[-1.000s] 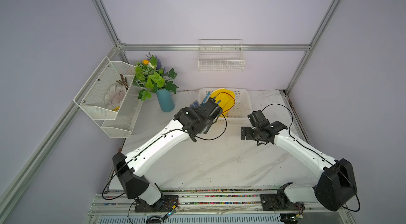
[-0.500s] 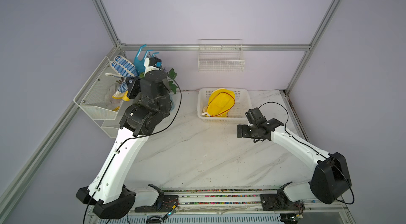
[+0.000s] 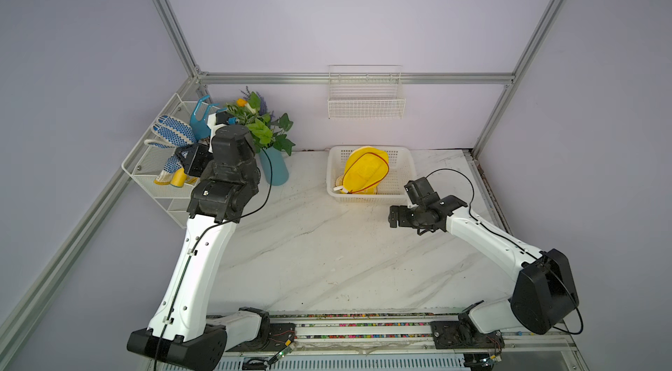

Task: Turn the laundry bag inside out
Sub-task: Place the distractor at the center of the board.

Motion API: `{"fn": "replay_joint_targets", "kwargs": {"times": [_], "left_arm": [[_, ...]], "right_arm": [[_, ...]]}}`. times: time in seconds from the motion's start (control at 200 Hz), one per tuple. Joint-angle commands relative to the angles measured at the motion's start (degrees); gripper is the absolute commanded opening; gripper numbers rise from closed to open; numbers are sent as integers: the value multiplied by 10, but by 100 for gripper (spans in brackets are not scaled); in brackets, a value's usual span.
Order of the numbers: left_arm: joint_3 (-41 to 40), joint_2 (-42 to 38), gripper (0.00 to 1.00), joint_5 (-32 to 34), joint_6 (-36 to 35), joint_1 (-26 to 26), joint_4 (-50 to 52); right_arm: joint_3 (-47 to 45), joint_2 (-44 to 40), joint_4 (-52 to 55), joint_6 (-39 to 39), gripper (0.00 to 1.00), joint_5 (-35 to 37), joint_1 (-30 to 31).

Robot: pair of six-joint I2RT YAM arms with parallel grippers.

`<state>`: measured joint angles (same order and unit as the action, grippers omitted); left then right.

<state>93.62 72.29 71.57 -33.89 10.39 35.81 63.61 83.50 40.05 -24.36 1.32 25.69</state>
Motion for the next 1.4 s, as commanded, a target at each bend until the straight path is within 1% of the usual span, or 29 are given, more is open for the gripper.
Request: {"fn": "replay_joint_targets", "kwargs": {"times": [0.0,0.28,0.29,0.315,0.475,0.61,0.705,0.855,0.865,0.905,0.96,1.06,1.2,1.295,1.375,1.38,1.395], "left_arm": [[4,15,0,-50,124,-18,81],[84,82,0,-126,258,-69,166],[88,97,0,-127,260,-70,166],[96,107,0,-131,264,-72,167],[140,133,0,-149,274,-91,165],[189,153,0,-138,272,-96,159],[233,166,0,-117,255,-96,141],[272,190,0,-82,167,-99,42],[274,194,0,-81,164,-100,38],[282,208,0,-82,168,-106,39],[292,223,0,-88,194,-119,61],[291,241,0,-107,233,-149,97],[274,260,0,-154,298,-185,155],[267,282,0,-209,352,-215,212],[262,295,0,-249,364,-224,236],[261,295,0,-252,364,-224,236],[261,296,5,-259,364,-224,237]], "right_arm": [[19,6,-9,13,100,-8,-2],[19,4,-3,23,100,-4,-2],[19,4,-3,23,100,-4,-2],[19,5,-2,23,100,-4,-3],[24,10,-2,23,100,0,-2],[32,22,-2,21,100,-2,-3],[42,32,-2,21,100,-1,-2],[65,44,7,22,100,1,-2],[67,57,8,21,100,1,-2],[71,65,8,20,100,1,-2],[78,70,8,17,100,-2,-3],[87,73,12,16,100,1,-2],[88,74,16,15,100,5,-2],[87,75,19,11,100,2,-2],[87,75,19,8,100,3,-2],[87,75,19,8,100,3,-2],[88,76,20,8,100,4,-2]]}}
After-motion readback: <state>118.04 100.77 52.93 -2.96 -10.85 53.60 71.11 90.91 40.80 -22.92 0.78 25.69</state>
